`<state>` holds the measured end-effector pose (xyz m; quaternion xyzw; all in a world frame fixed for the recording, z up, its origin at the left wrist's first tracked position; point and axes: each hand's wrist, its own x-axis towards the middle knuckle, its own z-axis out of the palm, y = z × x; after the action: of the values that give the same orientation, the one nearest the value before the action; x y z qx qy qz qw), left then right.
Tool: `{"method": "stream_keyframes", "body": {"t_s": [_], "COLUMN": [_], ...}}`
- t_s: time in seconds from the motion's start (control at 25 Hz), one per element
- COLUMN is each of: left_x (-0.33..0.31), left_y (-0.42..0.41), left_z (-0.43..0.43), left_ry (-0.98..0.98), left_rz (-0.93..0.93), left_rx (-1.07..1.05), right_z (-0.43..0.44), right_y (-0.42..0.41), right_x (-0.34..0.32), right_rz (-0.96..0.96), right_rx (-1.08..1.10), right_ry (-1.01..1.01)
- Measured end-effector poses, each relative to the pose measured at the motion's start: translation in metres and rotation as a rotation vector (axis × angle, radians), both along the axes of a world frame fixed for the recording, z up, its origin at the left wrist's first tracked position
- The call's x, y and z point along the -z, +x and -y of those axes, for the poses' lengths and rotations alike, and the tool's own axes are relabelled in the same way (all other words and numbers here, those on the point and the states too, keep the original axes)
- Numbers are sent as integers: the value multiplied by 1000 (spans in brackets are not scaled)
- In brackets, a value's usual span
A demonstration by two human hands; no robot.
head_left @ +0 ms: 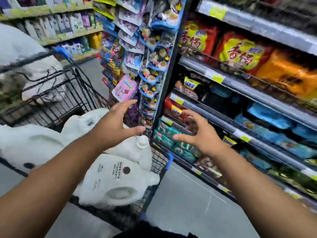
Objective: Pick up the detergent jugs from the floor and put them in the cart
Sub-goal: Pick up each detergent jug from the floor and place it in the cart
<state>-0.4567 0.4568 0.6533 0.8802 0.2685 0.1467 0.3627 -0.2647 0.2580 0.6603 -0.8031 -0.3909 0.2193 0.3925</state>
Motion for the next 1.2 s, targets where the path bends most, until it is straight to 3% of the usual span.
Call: {"method": "stream_keyframes", "body": {"t_s": [0.28,0.56,0.92,1.2], "left_x": [-47,-105,-84,-66], "left_y": [191,350,472,589], "left_z": [222,454,696,847], "left_ry": [104,82,-80,-71], "left_rz": [32,41,-40,-102], "left_rx": [398,862,1368,1680], "right_z": [274,536,741,843], "right_y": [107,145,137,194], "right_x": [-31,-56,-35,-33], "right_rz": [80,154,165,171], "right_rx": [353,899,1395,1677], "right_ry": [78,208,186,157]}}
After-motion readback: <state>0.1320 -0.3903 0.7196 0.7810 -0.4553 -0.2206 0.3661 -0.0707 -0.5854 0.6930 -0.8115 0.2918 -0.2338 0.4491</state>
